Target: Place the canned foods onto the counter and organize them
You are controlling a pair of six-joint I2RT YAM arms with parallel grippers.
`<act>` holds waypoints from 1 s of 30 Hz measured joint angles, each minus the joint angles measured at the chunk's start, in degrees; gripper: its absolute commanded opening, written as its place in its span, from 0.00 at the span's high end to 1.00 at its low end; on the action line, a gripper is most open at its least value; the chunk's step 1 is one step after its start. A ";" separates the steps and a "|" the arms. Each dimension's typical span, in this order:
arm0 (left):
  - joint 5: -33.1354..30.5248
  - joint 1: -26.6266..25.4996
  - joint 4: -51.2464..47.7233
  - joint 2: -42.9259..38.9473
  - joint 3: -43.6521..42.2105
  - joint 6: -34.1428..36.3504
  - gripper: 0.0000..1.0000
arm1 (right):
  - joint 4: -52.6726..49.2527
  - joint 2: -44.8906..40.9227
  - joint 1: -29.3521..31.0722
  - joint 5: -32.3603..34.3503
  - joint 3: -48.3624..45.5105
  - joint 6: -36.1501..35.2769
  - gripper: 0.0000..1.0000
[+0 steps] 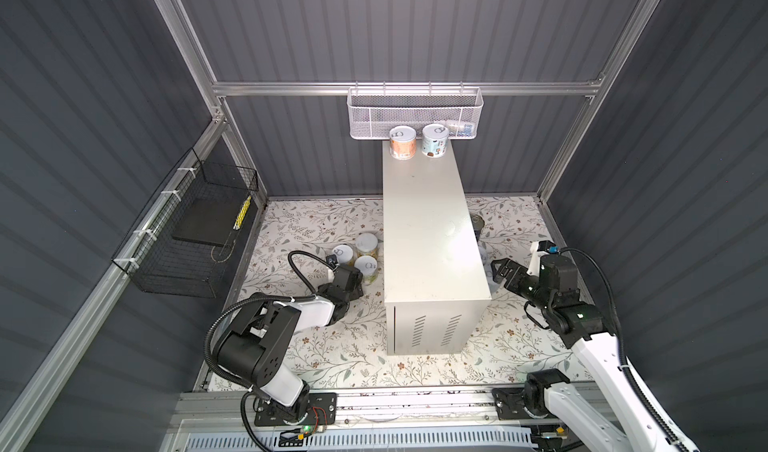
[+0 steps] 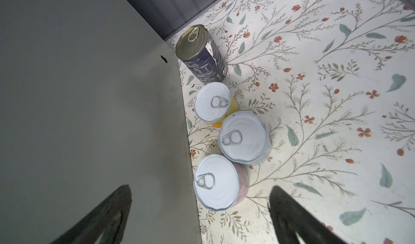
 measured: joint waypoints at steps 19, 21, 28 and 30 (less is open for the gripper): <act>1.07 0.31 -20.70 -12.04 3.69 2.16 1.00 | 4.31 -1.92 0.00 -2.10 -3.19 1.16 0.04; 1.81 0.31 -26.03 -15.50 6.47 3.15 1.00 | 4.31 -2.40 0.00 -2.47 -3.19 1.16 0.04; 6.47 0.31 -46.93 -27.04 21.49 8.37 1.00 | 4.20 -3.72 0.00 -2.78 -3.17 1.09 0.04; 7.58 0.31 -52.17 -28.11 27.17 9.99 1.00 | 3.85 -3.87 0.00 -2.75 -3.04 0.96 0.04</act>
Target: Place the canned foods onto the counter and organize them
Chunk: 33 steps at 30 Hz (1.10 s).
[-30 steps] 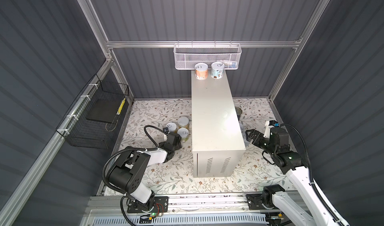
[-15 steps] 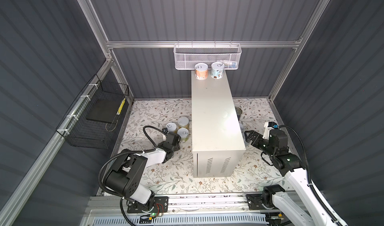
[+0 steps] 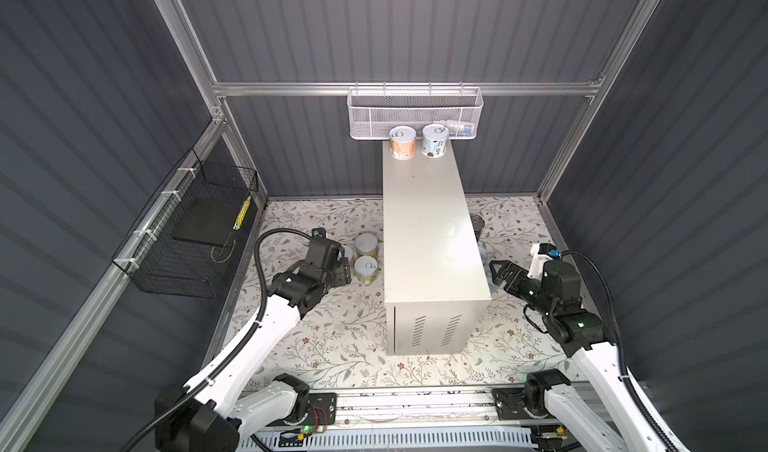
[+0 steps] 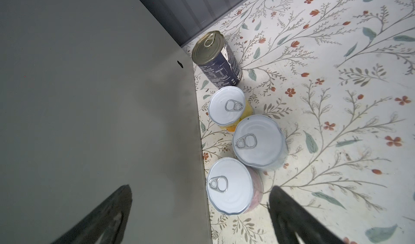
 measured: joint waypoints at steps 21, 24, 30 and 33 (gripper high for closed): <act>11.96 -6.43 -32.76 28.30 65.02 15.28 1.00 | -2.93 -3.32 0.00 -0.04 4.07 -1.09 0.04; 11.63 -9.57 -34.25 32.00 71.25 16.11 1.00 | -3.39 -3.50 0.00 -0.07 4.44 -1.11 0.04; 11.17 -12.52 -35.54 37.24 78.23 16.92 1.00 | -4.15 -4.35 0.00 -0.07 4.90 -1.11 0.04; 11.19 -13.44 -35.52 38.47 78.53 17.09 1.00 | -4.63 -4.81 0.00 -0.07 5.25 -1.11 0.04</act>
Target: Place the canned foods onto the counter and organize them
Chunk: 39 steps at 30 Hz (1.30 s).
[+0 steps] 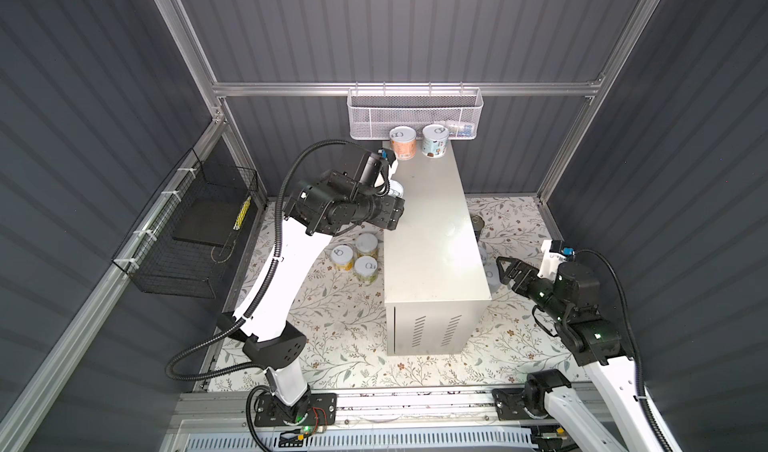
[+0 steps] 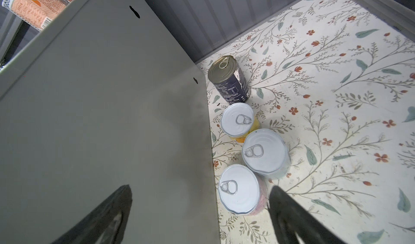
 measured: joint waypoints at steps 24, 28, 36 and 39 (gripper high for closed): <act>3.06 -2.71 4.83 5.77 0.28 0.72 0.42 | -1.25 -0.42 0.00 -0.92 1.95 -0.28 0.03; 3.06 -2.71 4.96 5.77 0.26 1.05 0.26 | -1.20 0.44 0.00 -1.27 2.58 -0.26 0.03; 3.02 -2.71 7.34 5.05 -2.36 1.99 0.00 | -1.18 1.68 0.00 -1.46 2.58 -0.24 0.03; 3.02 -2.71 8.13 3.87 -4.20 1.99 0.01 | -1.18 1.66 0.00 -1.49 2.58 -0.24 0.03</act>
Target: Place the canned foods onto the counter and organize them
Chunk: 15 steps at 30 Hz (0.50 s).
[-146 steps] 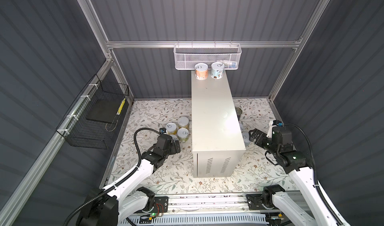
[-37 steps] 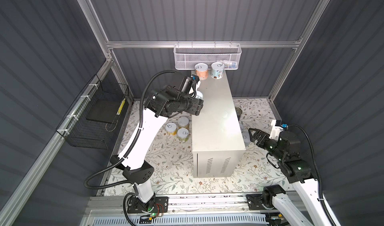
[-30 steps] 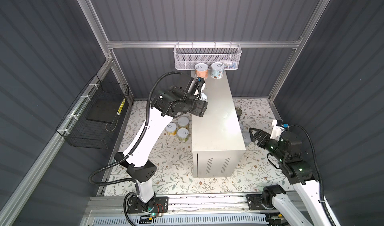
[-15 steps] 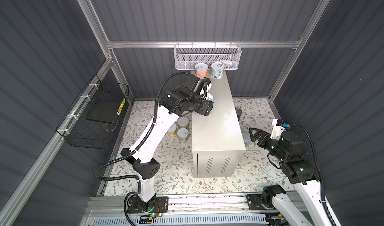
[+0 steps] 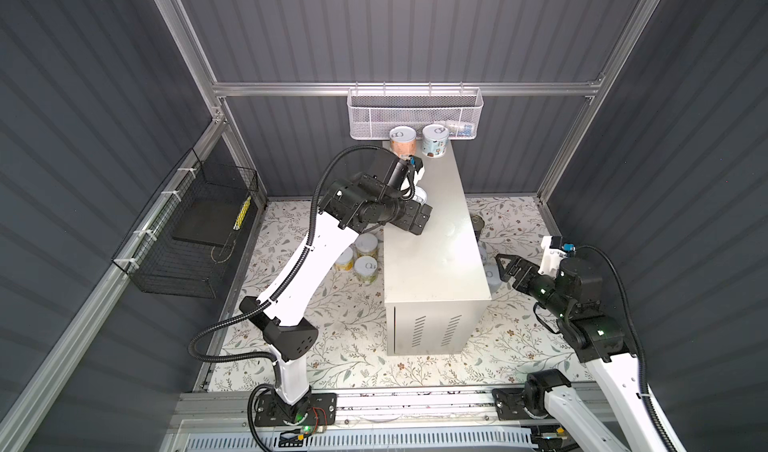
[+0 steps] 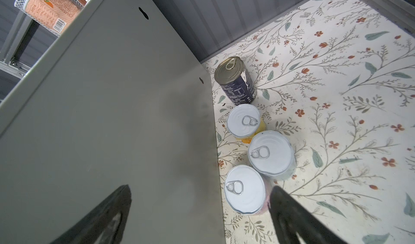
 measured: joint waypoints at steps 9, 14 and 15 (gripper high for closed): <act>0.00 0.00 2.25 -6.47 -7.91 -0.61 0.25 | 0.20 0.04 0.00 -0.70 0.00 0.11 0.05; -0.50 0.00 2.73 -7.54 -9.01 -1.07 0.36 | 1.11 0.35 0.00 -1.62 0.00 0.39 0.06; -0.76 0.00 2.95 -7.54 -9.01 -1.09 0.36 | 1.31 0.39 0.00 -1.79 0.00 0.44 0.06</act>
